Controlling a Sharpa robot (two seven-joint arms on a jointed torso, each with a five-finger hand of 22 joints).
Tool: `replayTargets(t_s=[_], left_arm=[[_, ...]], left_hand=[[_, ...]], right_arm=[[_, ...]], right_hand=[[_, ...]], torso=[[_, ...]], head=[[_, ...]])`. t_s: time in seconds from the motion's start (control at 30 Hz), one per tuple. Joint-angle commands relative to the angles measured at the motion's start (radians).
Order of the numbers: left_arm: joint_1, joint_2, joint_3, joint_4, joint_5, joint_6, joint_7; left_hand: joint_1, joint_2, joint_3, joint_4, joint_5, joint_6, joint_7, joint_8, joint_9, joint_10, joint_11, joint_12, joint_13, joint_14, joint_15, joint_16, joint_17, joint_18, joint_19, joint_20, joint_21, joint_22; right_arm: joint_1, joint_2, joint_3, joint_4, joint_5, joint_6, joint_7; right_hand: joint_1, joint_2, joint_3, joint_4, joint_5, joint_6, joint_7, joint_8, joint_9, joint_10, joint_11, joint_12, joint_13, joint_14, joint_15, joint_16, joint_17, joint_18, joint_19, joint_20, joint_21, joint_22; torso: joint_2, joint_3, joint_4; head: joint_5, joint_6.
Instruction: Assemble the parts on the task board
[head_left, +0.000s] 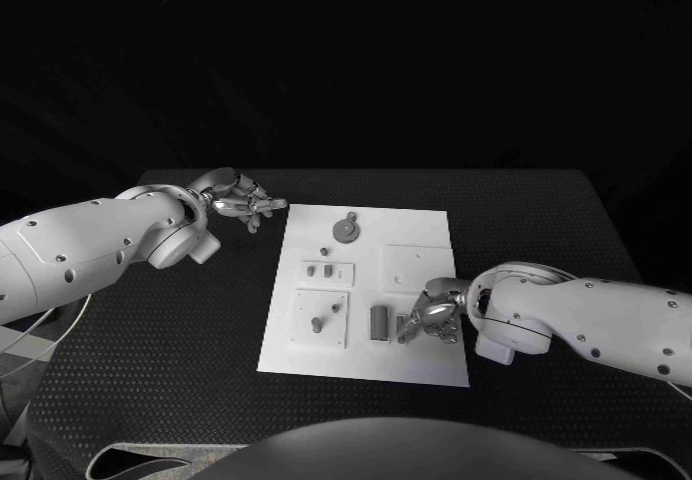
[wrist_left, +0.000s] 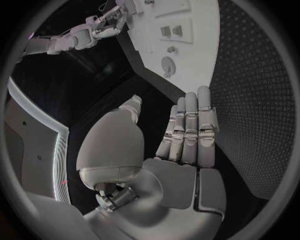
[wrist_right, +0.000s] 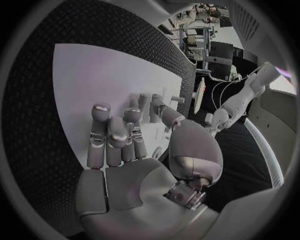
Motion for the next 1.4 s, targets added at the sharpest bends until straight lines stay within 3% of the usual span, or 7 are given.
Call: replayTargets(t_s=[0.03,0.43,1.03,1.4], left_arm=[[0.001,0.0,0.0,0.002,-0.003,0.013,0.003],[0.001,-0.002,0.0,0.004,-0.004,0.014,0.002],[0.001,-0.001,0.0,0.004,-0.004,0.014,0.003],[0.001,-0.002,0.0,0.004,-0.004,0.014,0.003]], left_hand=[[0.001,0.009,-0.005,0.001,0.0,0.0,-0.004,-0.002,-0.001,0.0,0.0,0.003,-0.001,0.006,-0.001,-0.007,0.002,0.064,0.007,-0.001,-0.004,-0.001],[0.001,0.01,-0.006,0.001,0.0,0.001,-0.004,-0.002,-0.001,0.0,0.0,0.003,-0.001,0.006,-0.001,-0.007,0.002,0.064,0.007,-0.001,-0.004,-0.001],[0.002,0.011,-0.008,0.001,0.0,0.001,-0.004,-0.002,-0.002,0.0,0.0,0.003,-0.001,0.006,-0.001,-0.008,0.002,0.064,0.007,-0.001,-0.005,-0.001],[0.001,0.012,-0.009,0.001,0.0,0.001,-0.004,-0.002,-0.002,0.0,0.0,0.003,-0.002,0.006,-0.001,-0.008,0.003,0.064,0.008,-0.001,-0.005,-0.001]], right_arm=[[-0.001,-0.008,0.0,0.014,-0.089,0.059,0.028],[-0.001,-0.006,0.0,0.015,-0.186,0.088,0.02],[-0.012,0.02,0.0,0.002,-0.22,0.078,0.005],[-0.014,0.026,0.0,-0.01,-0.262,0.068,-0.012]], right_hand=[[0.012,-0.017,0.007,-0.005,0.002,0.009,0.003,0.008,0.003,-0.002,-0.005,0.003,0.0,0.003,-0.009,0.001,0.001,0.015,0.004,-0.008,-0.001,0.013],[0.027,-0.045,0.002,0.002,0.002,0.024,-0.002,0.018,0.008,0.007,-0.009,0.008,0.0,0.018,-0.012,0.015,0.031,0.015,0.01,-0.007,0.003,0.015],[0.02,-0.034,-0.001,0.03,0.002,0.03,-0.005,0.022,0.011,0.011,-0.013,0.01,0.0,0.024,-0.015,0.024,0.046,0.015,0.014,-0.008,0.005,0.016],[0.021,-0.015,-0.002,0.037,0.002,0.03,-0.006,0.023,0.012,0.012,-0.014,0.011,0.001,0.025,-0.016,0.028,0.051,0.015,0.014,-0.01,0.006,0.016]], torso=[[0.0,0.0,-0.0005],[0.0,0.0004,0.0],[0.0,0.0,0.0001],[0.001,0.0004,0.0005]], head=[[-0.001,0.0],[-0.002,0.0],[-0.001,0.0],[-0.002,0.0]])
